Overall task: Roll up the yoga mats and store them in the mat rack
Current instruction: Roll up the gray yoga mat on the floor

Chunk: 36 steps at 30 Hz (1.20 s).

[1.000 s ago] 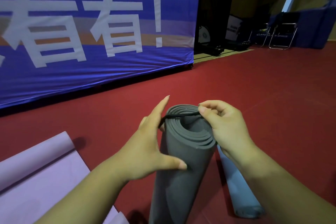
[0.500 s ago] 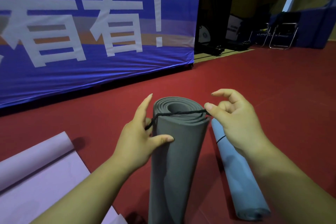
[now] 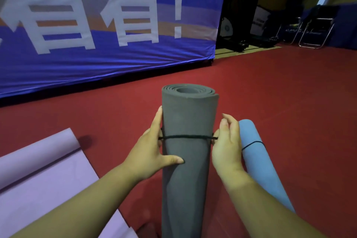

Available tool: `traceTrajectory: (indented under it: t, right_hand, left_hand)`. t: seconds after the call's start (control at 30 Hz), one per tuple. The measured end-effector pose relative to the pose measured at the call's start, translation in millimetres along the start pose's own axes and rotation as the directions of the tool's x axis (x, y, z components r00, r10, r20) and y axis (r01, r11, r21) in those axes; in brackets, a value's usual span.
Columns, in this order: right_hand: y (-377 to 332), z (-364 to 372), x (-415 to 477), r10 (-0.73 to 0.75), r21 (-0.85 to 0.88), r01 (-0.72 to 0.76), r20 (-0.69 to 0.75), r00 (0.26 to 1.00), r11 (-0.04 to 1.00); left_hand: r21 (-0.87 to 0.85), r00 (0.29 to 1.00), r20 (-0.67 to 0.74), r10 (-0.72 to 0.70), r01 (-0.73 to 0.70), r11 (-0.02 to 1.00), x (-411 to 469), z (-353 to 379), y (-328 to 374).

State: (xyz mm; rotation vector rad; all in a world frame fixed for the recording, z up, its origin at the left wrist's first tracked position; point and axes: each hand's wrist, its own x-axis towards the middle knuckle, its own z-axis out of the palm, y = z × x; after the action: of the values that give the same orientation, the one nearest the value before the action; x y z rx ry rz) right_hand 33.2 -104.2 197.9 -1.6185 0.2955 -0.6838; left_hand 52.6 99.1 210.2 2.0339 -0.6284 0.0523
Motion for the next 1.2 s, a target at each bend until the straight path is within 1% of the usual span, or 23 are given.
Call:
traceTrajectory:
  t: [0.1, 0.17, 0.3, 0.47, 0.63, 0.73, 0.8, 0.9, 1.0, 1.07, 1.13, 1.2]
  right_hand:
    - [29.5, 20.3, -10.9, -0.091, -0.057, 0.096, 0.079, 0.993, 0.994]
    - [49.5, 30.5, -12.5, -0.11, -0.1, 0.121, 0.112, 0.988, 0.988]
    - [87.2, 48.2, -4.2, -0.064, -0.127, 0.08, 0.129, 0.99, 0.989]
    - [137.7, 50.5, -5.1, 0.012, -0.139, 0.014, 0.18, 0.984, 0.99]
    - [149.7, 47.2, -1.1, 0.062, -0.055, -0.054, 0.153, 0.986, 0.997]
    - [147.3, 53.8, 0.7, 0.065, -0.005, -0.065, 0.216, 0.974, 0.998]
    - [146.3, 55.4, 1.3, 0.067, 0.013, -0.072, 0.247, 0.967, 0.997]
    - [147.3, 51.5, 3.0, 0.086, 0.018, -0.096, 0.298, 0.951, 0.995]
    - [152.2, 43.7, 2.9, 0.081, -0.033, -0.074, 0.36, 0.929, 0.997]
    - [158.4, 36.8, -0.8, 0.108, -0.09, -0.078, 0.411, 0.905, 0.993]
    - [167.5, 30.1, -5.2, 0.148, -0.168, -0.078, 0.461, 0.875, 0.983]
    - [177.8, 23.2, -6.1, 0.172, -0.241, -0.061, 0.476, 0.862, 0.969]
  left_hand:
    - [-0.059, 0.999, -0.017, -0.034, 0.033, 0.998, 1.8, -1.4, -33.3]
    - [-0.075, 0.999, -0.007, -0.041, 0.041, 0.996, 3.5, -2.9, -58.0]
    - [-0.069, 0.995, 0.054, -0.079, 0.083, 0.994, -0.3, 2.6, -110.0]
    - [-0.109, 0.987, 0.064, -0.145, 0.151, 0.982, -8.5, 18.9, -150.5]
    - [-0.026, 0.987, 0.086, -0.133, 0.135, 0.99, -12.6, 29.2, -166.8]
    - [0.081, 0.991, 0.038, -0.125, 0.121, 0.989, -9.5, 30.7, -169.7]
    - [0.127, 0.989, 0.008, -0.147, 0.144, 0.981, -7.5, 34.0, -170.2]
    - [0.116, 0.979, 0.009, -0.203, 0.201, 0.973, -6.2, 38.3, -171.7]
    - [0.046, 0.967, 0.095, -0.238, 0.234, 0.971, -2.1, 44.8, -173.6]
    - [0.006, 0.955, 0.15, -0.257, 0.259, 0.966, 1.5, 50.9, -176.3]
    - [-0.031, 0.933, 0.235, -0.271, 0.286, 0.958, 6.9, 60.0, -178.3]
    - [-0.058, 0.914, 0.287, -0.288, 0.316, 0.947, 19.8, 74.1, -181.2]
